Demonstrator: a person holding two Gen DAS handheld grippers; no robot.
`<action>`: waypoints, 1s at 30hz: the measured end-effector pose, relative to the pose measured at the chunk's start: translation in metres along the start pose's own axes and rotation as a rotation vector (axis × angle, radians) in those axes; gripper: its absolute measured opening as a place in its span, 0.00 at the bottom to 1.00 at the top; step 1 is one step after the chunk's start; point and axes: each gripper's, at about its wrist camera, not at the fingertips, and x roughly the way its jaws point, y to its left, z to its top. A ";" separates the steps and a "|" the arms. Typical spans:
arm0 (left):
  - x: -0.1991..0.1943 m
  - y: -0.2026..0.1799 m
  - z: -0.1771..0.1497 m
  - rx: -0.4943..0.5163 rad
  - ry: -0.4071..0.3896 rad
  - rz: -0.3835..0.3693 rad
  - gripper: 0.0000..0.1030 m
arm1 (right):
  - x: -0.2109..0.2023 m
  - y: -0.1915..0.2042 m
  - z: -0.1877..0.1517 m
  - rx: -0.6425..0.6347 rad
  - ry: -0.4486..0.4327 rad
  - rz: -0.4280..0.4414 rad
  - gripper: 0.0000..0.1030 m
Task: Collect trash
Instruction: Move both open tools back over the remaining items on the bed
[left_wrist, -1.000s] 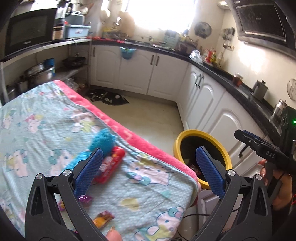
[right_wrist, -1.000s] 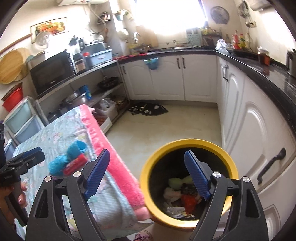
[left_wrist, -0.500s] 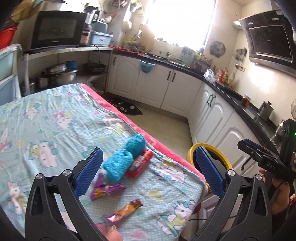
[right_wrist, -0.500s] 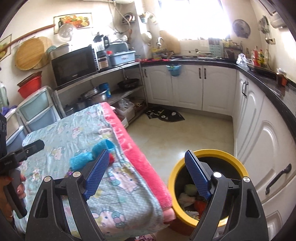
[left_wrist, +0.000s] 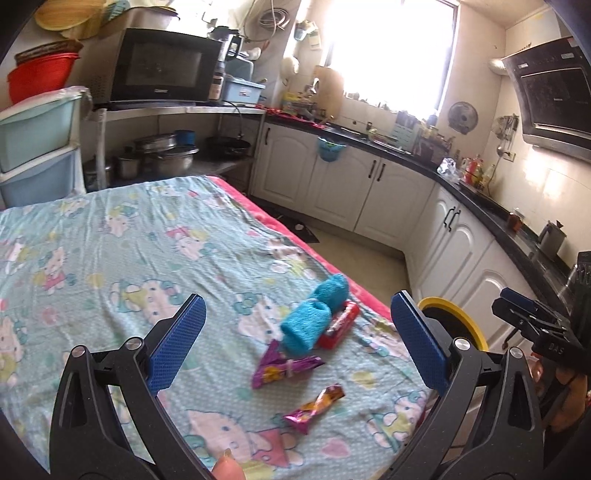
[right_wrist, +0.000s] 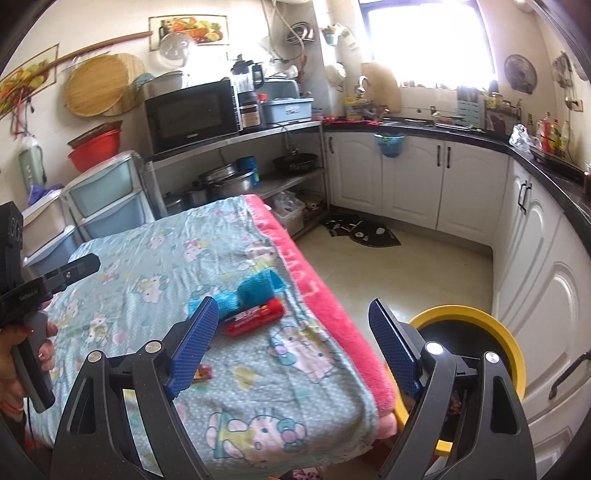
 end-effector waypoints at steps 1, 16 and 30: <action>-0.001 0.003 0.000 0.001 0.001 0.006 0.90 | 0.000 0.002 -0.001 -0.004 0.001 0.004 0.79; -0.009 0.047 -0.019 0.122 0.067 0.126 0.90 | 0.020 0.048 -0.013 -0.068 0.071 0.092 0.79; 0.034 0.035 -0.059 0.320 0.188 0.055 0.90 | 0.075 0.049 -0.016 -0.038 0.164 0.071 0.79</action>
